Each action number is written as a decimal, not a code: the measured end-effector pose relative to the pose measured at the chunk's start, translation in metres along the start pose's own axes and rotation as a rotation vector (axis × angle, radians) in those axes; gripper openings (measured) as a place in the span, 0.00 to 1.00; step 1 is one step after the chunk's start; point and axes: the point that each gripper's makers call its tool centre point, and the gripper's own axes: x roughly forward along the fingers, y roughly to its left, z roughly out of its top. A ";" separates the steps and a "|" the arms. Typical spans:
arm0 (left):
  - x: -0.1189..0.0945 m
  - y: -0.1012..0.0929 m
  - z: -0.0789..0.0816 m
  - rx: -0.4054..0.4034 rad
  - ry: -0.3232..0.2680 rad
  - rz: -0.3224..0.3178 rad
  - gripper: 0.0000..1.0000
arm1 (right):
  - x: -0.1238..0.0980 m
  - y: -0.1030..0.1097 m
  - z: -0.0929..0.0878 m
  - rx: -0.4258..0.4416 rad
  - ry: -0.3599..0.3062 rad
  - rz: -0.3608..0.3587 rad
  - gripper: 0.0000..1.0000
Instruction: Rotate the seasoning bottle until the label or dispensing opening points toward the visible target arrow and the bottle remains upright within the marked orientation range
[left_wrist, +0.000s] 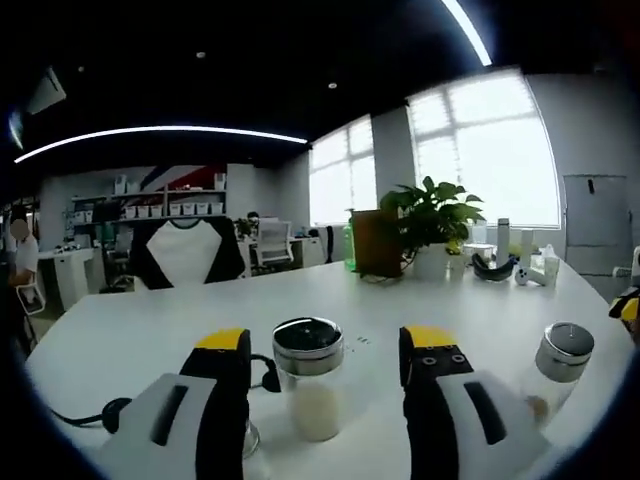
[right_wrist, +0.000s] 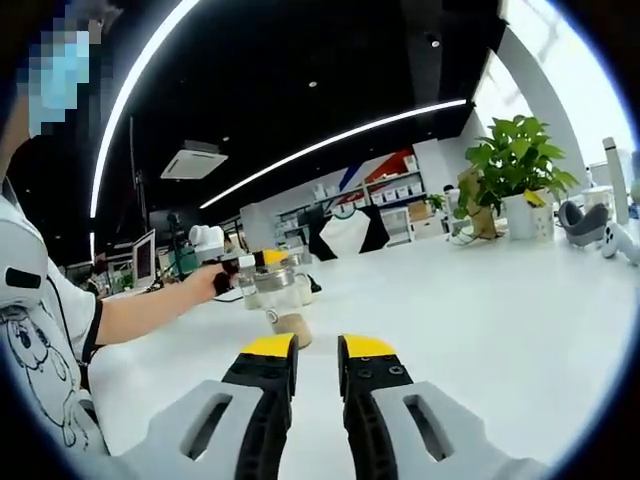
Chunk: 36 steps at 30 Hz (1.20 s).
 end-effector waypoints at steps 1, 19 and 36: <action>0.002 0.001 -0.002 -0.010 0.006 0.003 0.63 | 0.000 0.000 0.000 0.002 -0.005 -0.002 0.13; 0.025 0.003 -0.008 -0.020 -0.015 0.022 0.53 | 0.003 -0.004 -0.012 0.037 0.020 -0.006 0.08; 0.034 0.010 -0.017 -0.014 0.023 0.041 0.42 | -0.007 -0.011 -0.013 0.025 0.029 -0.025 0.07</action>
